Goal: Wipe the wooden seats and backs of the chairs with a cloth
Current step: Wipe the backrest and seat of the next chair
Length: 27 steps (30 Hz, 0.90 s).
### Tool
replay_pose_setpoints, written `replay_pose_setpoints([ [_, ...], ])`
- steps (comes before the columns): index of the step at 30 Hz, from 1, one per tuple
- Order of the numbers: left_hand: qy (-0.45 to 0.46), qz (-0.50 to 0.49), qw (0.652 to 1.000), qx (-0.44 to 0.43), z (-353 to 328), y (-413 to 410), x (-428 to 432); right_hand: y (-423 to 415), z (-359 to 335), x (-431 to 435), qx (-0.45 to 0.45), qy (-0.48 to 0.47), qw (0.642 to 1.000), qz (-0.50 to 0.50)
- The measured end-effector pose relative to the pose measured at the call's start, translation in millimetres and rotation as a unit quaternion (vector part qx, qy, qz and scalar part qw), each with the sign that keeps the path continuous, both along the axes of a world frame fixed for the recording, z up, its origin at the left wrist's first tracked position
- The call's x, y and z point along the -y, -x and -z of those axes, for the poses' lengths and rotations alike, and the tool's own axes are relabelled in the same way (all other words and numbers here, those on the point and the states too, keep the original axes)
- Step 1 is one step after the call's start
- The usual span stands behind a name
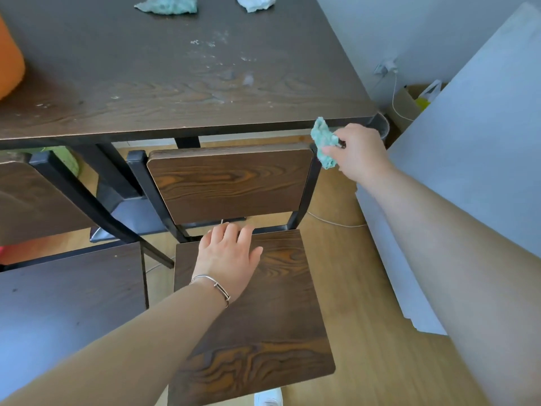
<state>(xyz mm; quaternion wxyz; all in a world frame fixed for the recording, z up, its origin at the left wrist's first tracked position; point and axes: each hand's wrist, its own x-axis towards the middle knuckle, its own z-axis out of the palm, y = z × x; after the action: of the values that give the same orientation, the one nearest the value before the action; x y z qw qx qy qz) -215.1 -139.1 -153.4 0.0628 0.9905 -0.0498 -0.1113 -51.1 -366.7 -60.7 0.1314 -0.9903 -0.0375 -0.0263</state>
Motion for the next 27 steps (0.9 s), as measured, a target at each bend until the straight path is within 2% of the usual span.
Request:
replay_pose_setpoints([
  [3,-0.003,0.001,1.000,0.000,1,-4,13,-2,-2,32,0.040,-0.090,0.993,0.064],
  [5,-0.001,-0.003,1.000,-0.002,2,-6,21,1,0,39,0.027,-0.137,0.986,0.089],
  [9,0.004,-0.006,1.000,-0.007,3,-10,30,11,21,22,-0.035,-0.201,0.977,0.064],
  [12,0.005,-0.017,1.000,-0.007,5,-8,27,19,35,7,-0.009,-0.265,0.961,0.077],
  [18,-0.004,-0.043,0.999,-0.026,18,2,1,41,57,-23,0.132,-0.240,0.960,0.060],
  [22,0.003,-0.060,0.998,-0.033,23,5,-21,54,75,-65,0.132,-0.228,0.964,0.028],
  [27,0.000,-0.081,0.996,-0.031,22,14,-70,70,84,-149,0.122,-0.280,0.952,0.021],
])
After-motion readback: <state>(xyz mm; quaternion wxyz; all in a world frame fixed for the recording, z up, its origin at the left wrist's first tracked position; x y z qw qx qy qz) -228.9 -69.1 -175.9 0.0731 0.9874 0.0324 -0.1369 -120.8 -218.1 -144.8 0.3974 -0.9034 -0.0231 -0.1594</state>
